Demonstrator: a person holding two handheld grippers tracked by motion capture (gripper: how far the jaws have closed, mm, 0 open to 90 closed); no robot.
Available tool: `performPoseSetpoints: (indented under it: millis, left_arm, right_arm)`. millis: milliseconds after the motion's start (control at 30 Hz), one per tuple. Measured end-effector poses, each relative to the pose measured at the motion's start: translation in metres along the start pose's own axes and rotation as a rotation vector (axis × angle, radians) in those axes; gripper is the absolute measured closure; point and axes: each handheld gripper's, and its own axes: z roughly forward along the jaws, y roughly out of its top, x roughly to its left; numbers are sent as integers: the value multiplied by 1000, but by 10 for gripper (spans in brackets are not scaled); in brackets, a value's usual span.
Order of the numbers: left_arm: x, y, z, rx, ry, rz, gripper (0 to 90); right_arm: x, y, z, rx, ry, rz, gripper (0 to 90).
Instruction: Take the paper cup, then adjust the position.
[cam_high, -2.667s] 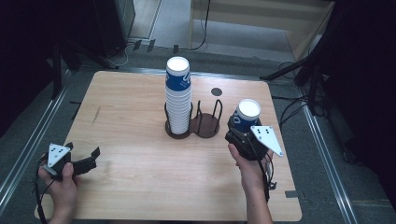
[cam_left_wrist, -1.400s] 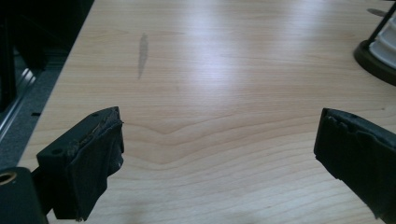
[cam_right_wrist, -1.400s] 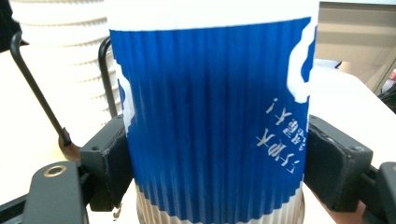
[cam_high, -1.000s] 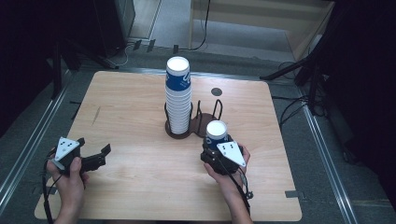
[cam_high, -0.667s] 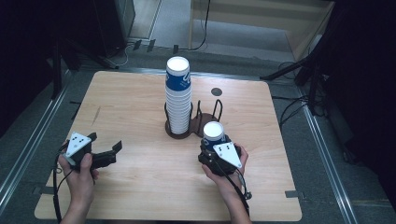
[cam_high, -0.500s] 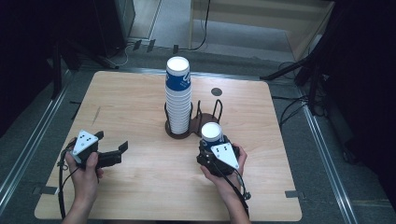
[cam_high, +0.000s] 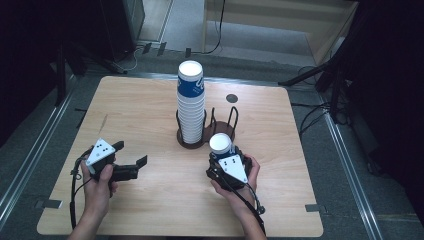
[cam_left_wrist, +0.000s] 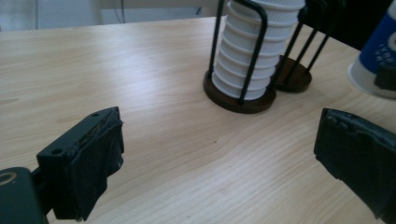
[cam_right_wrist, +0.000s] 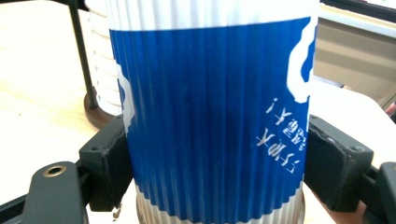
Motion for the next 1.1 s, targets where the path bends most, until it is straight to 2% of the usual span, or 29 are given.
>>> performPoseSetpoints:
  millis: [67,100,200,233,300,400,533,767,1100]
  left_arm:
    - [-2,1,0,1,-16,10,25]
    - [-4,3,0,2,-44,12,25]
    - [-7,4,1,8,-57,24,25]
    - [-10,6,2,11,-76,31,25]
    - [-12,7,2,13,-85,35,26]
    - [-19,10,3,20,-115,54,26]
    - [-23,11,3,17,-131,53,26]
    - [-29,13,5,30,-159,65,26]
    - [-39,14,10,63,-227,71,27]
  right_arm:
    - [5,-1,0,-1,2,-26,192]
    - [6,-1,0,-3,3,-40,192]
    - [9,-2,0,-4,-1,-62,192]
    - [11,-2,0,-7,-2,-80,192]
    - [12,-2,0,-12,-6,-87,192]
    - [15,-2,0,-21,-16,-124,192]
    - [16,-3,0,-20,-25,-137,192]
    - [23,-4,0,-27,-39,-191,193]
    - [36,-6,-4,-64,-47,-316,194]
